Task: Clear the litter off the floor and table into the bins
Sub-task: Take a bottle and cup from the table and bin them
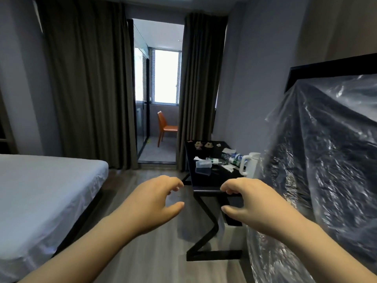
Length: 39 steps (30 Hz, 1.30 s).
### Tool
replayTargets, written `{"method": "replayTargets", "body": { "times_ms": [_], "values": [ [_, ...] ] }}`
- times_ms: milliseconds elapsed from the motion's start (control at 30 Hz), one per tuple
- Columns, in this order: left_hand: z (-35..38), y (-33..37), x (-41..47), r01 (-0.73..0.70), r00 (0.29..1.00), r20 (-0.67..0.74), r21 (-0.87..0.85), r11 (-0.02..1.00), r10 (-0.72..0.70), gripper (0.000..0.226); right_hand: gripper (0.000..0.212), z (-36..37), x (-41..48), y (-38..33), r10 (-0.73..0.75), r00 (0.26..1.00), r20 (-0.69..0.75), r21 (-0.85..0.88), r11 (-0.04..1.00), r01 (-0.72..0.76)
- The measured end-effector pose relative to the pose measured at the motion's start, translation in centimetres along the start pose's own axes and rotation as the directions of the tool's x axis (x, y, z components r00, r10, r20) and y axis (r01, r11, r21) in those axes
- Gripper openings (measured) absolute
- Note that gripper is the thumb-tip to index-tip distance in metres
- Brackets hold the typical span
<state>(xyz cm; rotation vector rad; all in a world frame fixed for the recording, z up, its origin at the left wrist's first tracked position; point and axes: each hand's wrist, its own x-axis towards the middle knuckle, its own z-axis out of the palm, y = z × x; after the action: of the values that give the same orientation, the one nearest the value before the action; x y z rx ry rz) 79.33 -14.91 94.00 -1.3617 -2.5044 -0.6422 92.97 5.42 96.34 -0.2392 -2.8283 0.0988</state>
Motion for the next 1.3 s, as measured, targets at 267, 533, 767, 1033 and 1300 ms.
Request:
{"method": "replayTargets", "body": {
  "times_ms": [267,533,767,1033,1300],
  "values": [
    [2.5,-8.1,7.7,-0.012,0.998,0.066,-0.044,0.999,0.015,0.043,0.039,4.8,9.8,1.0,0.055,0.996,0.071,0.034,0.998,-0.057],
    [7.0,-14.6,17.5,0.008,0.997,0.08,-0.038,0.999,-0.005,0.043,0.039,10.0,20.4,6.0,0.072,0.994,0.08,0.097,0.992,-0.08],
    [9.8,-19.6,27.3,0.034,0.996,0.079,0.007,0.999,-0.034,0.04,0.043,13.4,30.1,11.9,0.086,0.991,0.099,0.152,0.983,-0.101],
    [14.4,-26.0,35.8,0.067,0.987,0.152,-0.039,0.997,-0.06,0.041,0.044,18.2,39.4,16.0,0.13,0.975,0.182,0.16,0.974,-0.159],
    [17.6,-35.5,44.3,0.025,0.979,0.204,-0.093,0.995,-0.005,0.042,0.044,23.8,49.3,17.1,0.24,0.95,0.201,0.176,0.945,-0.276]
  ]
}}
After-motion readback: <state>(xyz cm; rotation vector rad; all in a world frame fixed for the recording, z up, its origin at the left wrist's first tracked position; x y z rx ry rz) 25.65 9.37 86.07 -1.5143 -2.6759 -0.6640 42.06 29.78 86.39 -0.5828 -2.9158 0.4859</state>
